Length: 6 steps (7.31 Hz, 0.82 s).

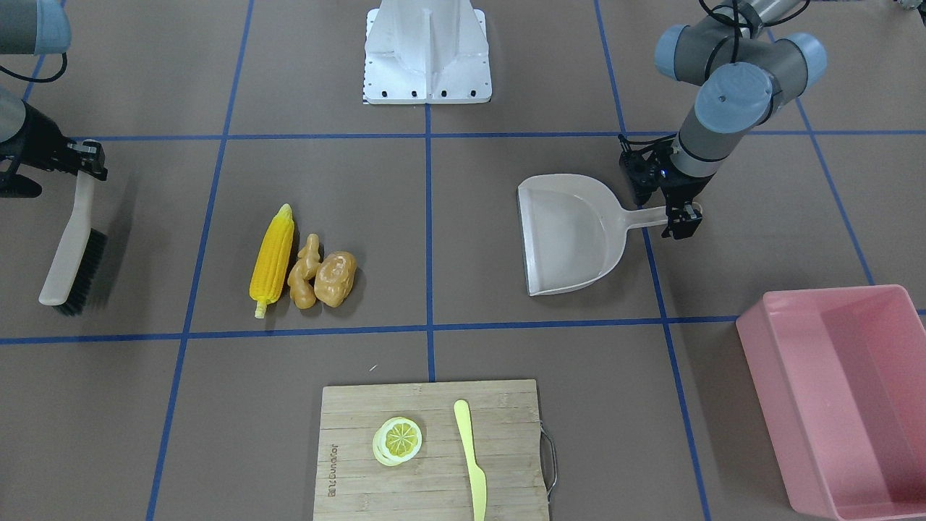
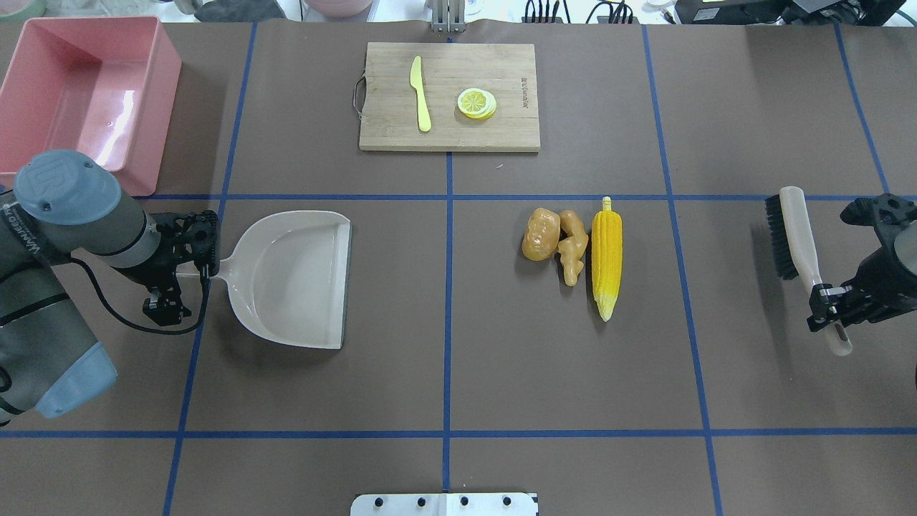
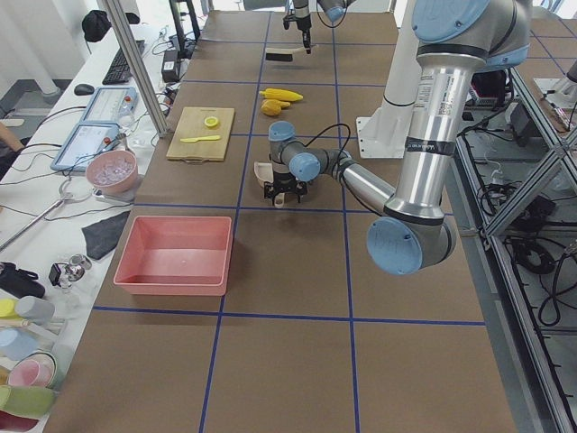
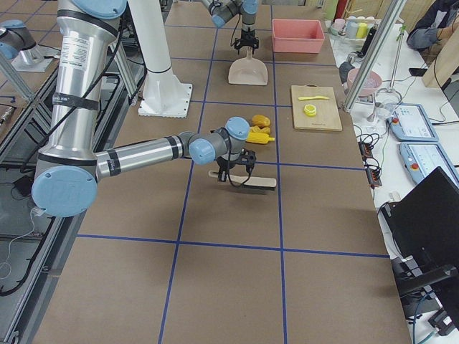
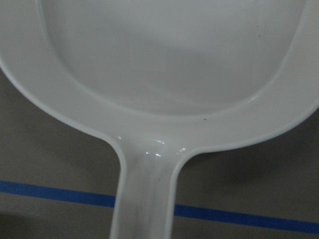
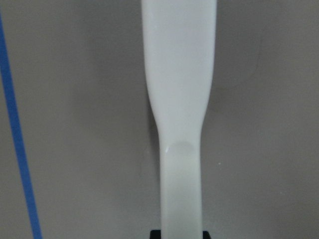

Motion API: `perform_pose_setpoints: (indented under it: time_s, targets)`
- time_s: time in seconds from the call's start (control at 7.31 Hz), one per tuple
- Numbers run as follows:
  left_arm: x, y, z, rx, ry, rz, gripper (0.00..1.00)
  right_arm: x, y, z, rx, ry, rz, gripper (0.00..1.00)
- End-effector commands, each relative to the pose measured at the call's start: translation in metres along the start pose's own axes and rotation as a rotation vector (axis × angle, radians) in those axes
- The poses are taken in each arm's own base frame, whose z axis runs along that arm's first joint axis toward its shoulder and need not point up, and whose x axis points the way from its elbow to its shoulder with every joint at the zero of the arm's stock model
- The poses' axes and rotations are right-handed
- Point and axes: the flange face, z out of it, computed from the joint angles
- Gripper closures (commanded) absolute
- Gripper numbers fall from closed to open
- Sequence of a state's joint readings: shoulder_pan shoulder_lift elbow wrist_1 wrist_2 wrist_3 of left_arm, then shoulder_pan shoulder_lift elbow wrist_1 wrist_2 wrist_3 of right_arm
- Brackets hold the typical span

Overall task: Sweep and dump trash into bin
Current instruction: 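Grasp the dustpan handle with the left gripper while the right grasps the brush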

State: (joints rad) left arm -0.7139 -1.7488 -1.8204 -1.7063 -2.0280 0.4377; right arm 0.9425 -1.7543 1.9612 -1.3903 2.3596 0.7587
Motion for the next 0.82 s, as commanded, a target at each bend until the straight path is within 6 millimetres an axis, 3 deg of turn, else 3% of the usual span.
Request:
perform_pose_setpoints:
  time_s: [0.0, 0.41, 0.68]
  targets:
    - [-0.003, -0.003, 0.006, -0.004, 0.005, 0.008, 0.03, -0.012, 0.005, -0.014, -0.012, -0.064, -0.037, 1.00]
    - [-0.002, -0.004, 0.004, 0.005, 0.015, 0.022, 0.05, -0.004, 0.000, -0.039, 0.039, -0.094, -0.186, 1.00]
    - [-0.003, -0.016, -0.004, 0.017, 0.011, 0.030, 0.12, -0.004, 0.005, -0.042, 0.077, -0.162, -0.318, 1.00]
